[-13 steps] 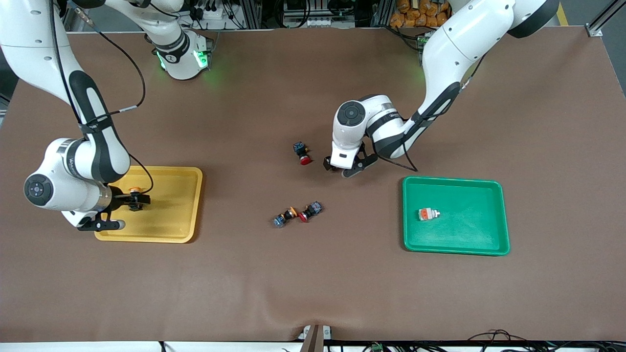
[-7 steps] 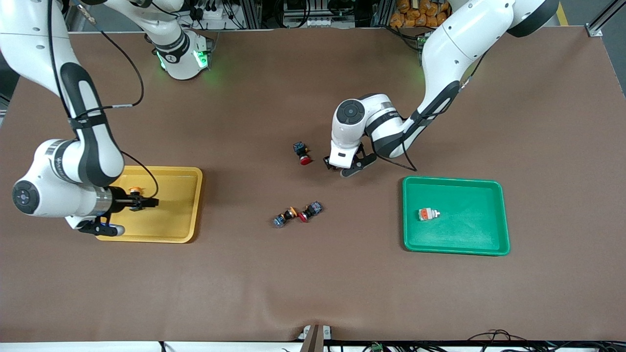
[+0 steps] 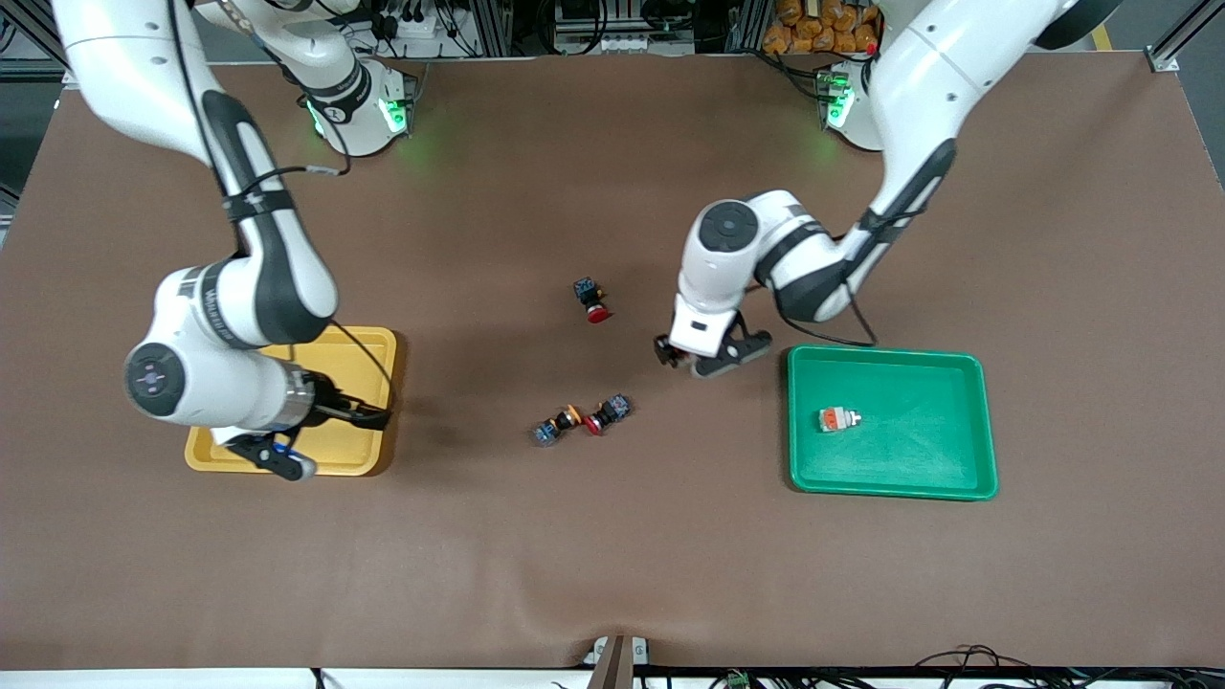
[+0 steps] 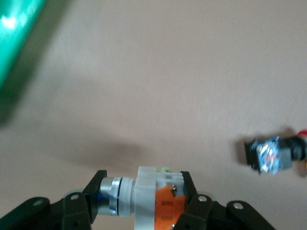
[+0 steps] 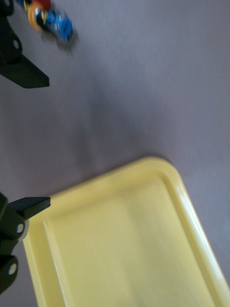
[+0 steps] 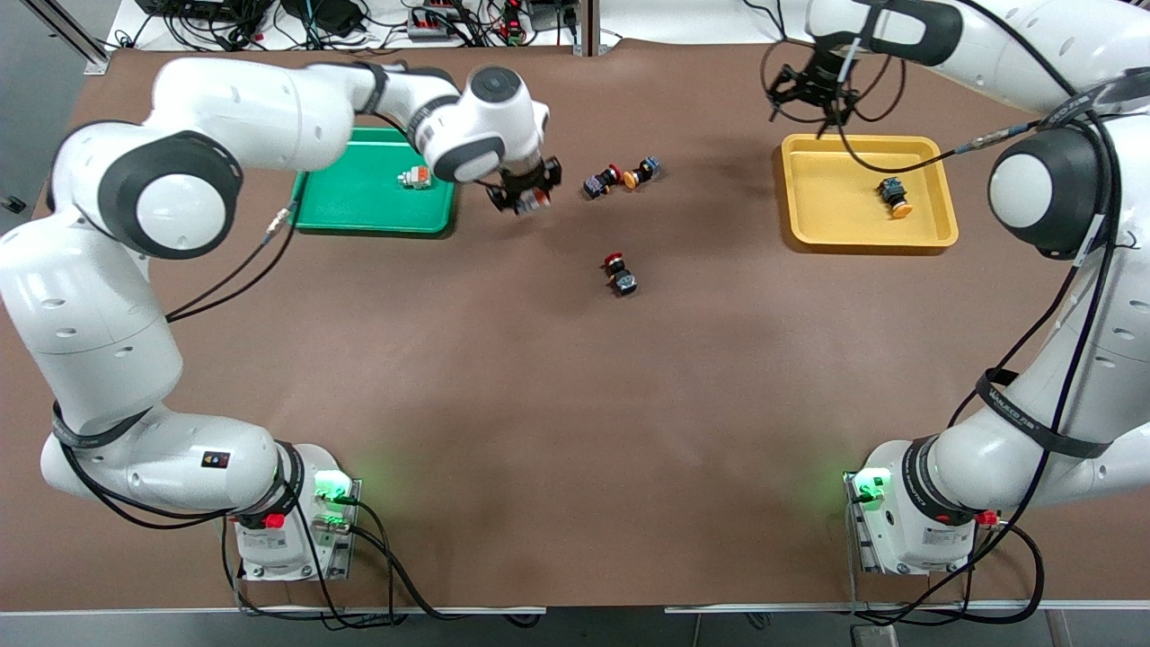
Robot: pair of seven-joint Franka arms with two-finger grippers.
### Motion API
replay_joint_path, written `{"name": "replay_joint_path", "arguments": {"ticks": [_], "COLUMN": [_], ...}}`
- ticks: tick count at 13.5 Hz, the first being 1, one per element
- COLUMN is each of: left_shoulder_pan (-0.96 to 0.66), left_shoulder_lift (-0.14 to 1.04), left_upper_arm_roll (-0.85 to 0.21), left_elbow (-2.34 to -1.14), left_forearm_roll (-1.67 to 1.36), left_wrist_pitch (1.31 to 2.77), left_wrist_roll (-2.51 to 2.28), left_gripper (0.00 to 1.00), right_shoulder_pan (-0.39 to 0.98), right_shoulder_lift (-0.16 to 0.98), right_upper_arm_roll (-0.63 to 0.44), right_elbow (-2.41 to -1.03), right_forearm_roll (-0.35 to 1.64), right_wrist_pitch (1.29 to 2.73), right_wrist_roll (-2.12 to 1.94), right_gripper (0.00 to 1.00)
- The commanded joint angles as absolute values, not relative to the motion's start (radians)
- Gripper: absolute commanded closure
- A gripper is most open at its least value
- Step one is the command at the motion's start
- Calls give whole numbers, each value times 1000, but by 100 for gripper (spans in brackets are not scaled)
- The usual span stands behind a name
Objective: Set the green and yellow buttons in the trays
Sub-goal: 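Grasp another white button with the left gripper while the right gripper reaches a blue one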
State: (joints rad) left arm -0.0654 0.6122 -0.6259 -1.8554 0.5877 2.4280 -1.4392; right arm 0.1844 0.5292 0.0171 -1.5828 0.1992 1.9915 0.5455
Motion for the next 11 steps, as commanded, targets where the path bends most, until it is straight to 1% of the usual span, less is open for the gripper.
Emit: {"name": "replay_joint_path", "arguments": {"ticks": [1,2,3,4,6,8,10,11], "left_shoulder_pan": [151,258,346,401,436,483,534,546], "left_shoulder_lift": [571,572,571,571,571,580,613,632], "left_upper_arm_roll": [-762,-832,-882,-897,-894,-888,-882,-858], "left_elbow": [-1838,-1838,-1842,-1845,-1845,-1850,-1845,-1839], "left_forearm_roll": [482,447,445,446,457,513,580,615], "left_wrist_pitch": [2335,2291,2239,2180,2146,2146,2146,2148], "left_wrist_roll": [-1213,-1098,-1009,-930,-855,-827,-767,-756], "left_gripper": [100,100,100,100,100,100,100,100], "right_shoulder_pan": [271,299,339,383,419,460,497,502], "right_shoulder_lift": [581,610,648,684,724,764,802,822], "right_upper_arm_roll": [6,6,6,3,3,3,0,0], "right_elbow": [-1499,-1470,-1435,-1415,-1414,-1411,-1413,-1413], "right_forearm_roll": [224,224,221,213,215,215,207,209], "right_wrist_pitch": [2043,2066,2091,2132,2257,2316,2368,2379], "right_wrist_roll": [728,806,890,963,1034,1087,1111,1111], "right_gripper": [0,0,0,0,0,0,0,0]}}
